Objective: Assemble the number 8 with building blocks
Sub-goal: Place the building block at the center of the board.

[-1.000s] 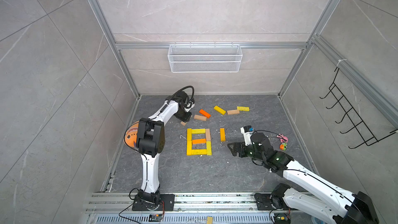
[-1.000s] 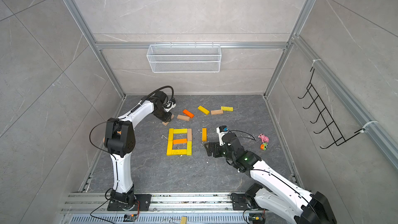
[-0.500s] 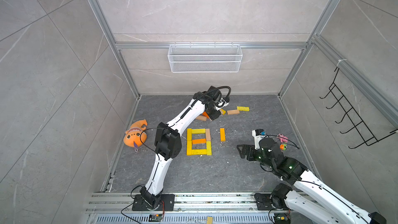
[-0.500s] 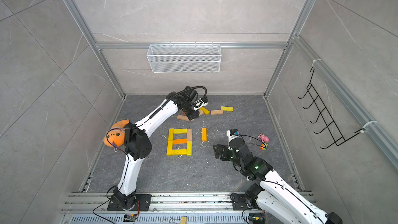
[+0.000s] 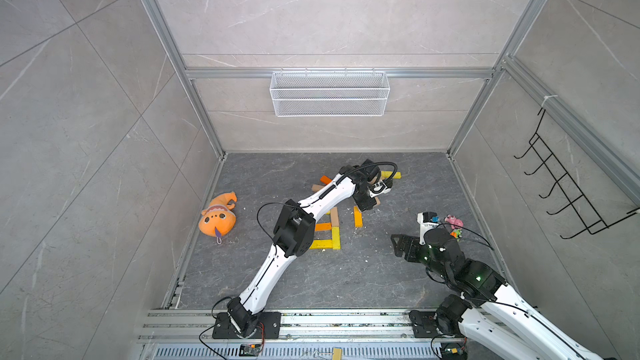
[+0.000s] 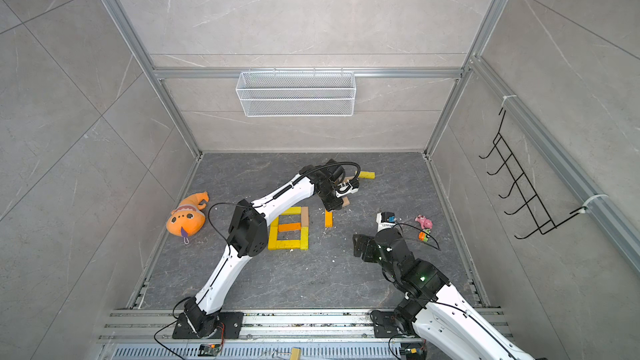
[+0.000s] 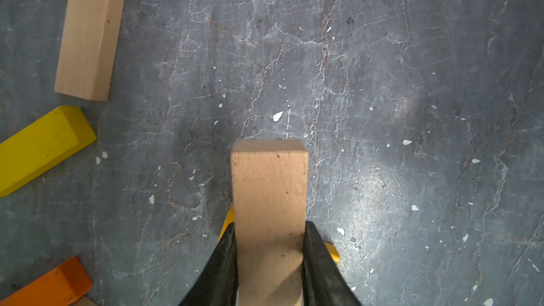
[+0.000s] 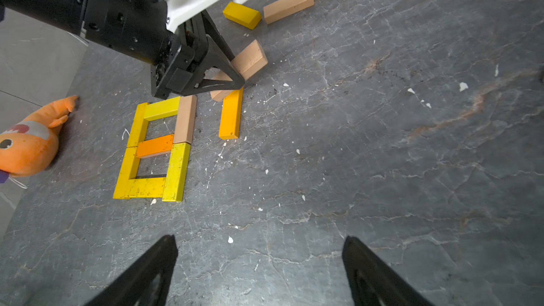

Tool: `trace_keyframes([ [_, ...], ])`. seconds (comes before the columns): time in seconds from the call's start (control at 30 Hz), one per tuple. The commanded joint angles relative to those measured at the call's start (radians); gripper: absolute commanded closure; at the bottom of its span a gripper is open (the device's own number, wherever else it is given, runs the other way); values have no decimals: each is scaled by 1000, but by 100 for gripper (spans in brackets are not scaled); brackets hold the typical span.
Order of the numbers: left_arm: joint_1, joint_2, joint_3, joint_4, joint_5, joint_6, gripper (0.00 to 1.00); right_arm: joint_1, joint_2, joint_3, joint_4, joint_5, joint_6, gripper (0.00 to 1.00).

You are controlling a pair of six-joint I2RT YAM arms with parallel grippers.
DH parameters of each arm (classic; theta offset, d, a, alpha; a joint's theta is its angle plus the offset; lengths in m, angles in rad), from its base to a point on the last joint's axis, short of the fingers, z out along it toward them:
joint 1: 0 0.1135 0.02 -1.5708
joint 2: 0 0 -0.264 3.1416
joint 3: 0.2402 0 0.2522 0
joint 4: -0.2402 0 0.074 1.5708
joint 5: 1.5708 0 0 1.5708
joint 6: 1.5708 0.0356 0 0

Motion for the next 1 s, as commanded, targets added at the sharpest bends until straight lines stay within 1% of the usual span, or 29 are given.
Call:
trace_keyframes([
  [0.0, -16, 19, 47, 51, 39, 11, 78, 5, 1, -20, -14, 18, 25, 9],
  [0.1, -29, 46, 62, 67, 62, -2, 78, 4, 9, -20, -10, 14, 26, 9],
  [0.27, -53, 77, 77, 89, 60, -5, 77, 5, 21, -24, -7, 13, 25, 9],
  [0.73, -58, 125, 76, 98, 47, -2, 75, 5, 74, -49, 31, 21, 44, 10],
  [0.9, -59, 133, 72, 98, 46, -7, 69, 4, 88, -56, 41, 24, 48, 10],
  [0.97, -62, 133, 69, 96, 46, -7, 64, 4, 92, -59, 49, 23, 51, 10],
])
